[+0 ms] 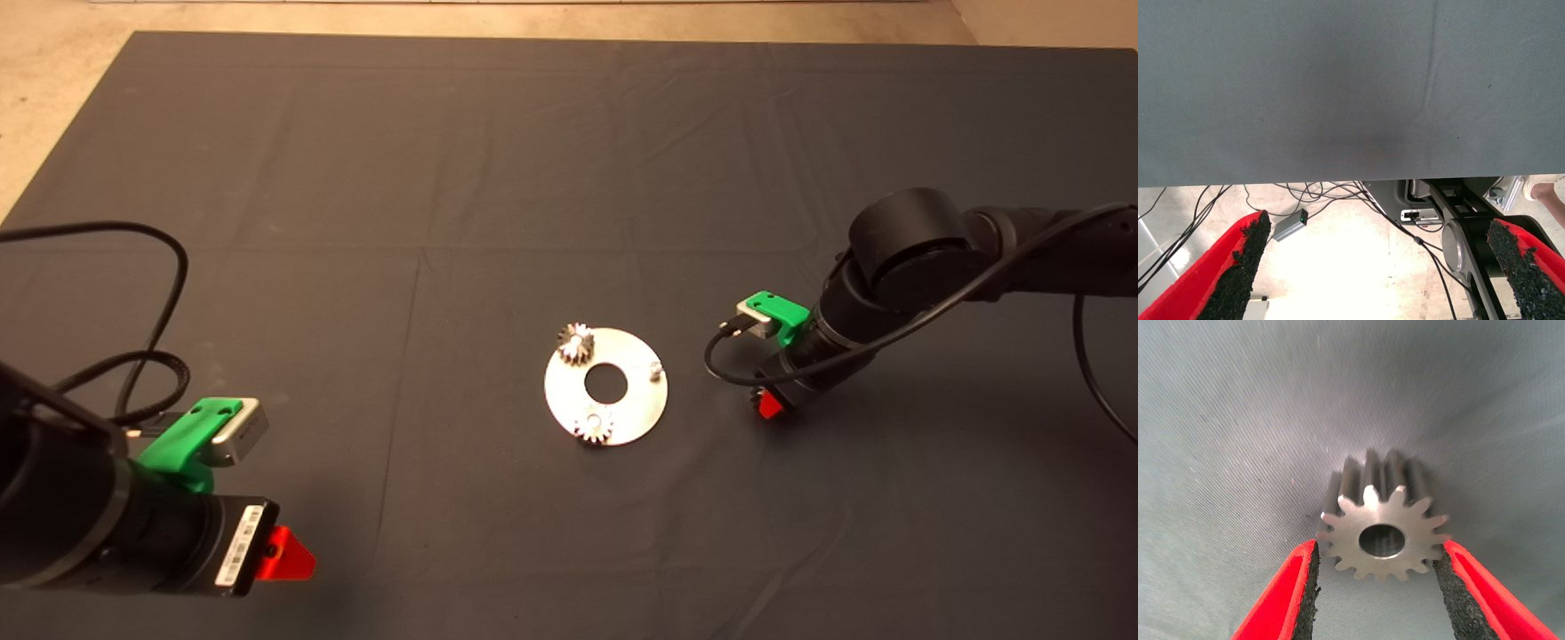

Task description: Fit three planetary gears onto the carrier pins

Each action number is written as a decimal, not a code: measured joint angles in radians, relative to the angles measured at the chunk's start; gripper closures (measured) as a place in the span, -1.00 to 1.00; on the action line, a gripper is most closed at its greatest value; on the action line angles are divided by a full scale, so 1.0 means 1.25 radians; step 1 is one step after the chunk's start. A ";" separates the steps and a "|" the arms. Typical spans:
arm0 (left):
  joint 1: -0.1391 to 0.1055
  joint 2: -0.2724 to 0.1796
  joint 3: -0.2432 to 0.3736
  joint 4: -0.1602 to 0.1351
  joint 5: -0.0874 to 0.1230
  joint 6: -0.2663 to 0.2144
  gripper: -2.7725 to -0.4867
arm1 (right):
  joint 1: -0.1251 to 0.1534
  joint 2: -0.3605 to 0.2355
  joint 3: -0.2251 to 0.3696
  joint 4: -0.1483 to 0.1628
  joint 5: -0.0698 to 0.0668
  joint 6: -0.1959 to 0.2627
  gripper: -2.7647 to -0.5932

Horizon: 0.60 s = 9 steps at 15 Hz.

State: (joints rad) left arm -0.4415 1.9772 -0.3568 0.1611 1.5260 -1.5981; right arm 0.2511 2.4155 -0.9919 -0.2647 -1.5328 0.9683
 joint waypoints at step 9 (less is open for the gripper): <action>0.000 -0.029 0.000 -0.004 0.000 0.012 -0.61 | -0.017 -0.007 0.001 0.000 0.002 -0.002 0.41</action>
State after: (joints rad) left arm -0.4415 1.9415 -0.3568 0.1566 1.5260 -1.5828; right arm 0.2302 2.4072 -0.9909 -0.2649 -1.5306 0.9660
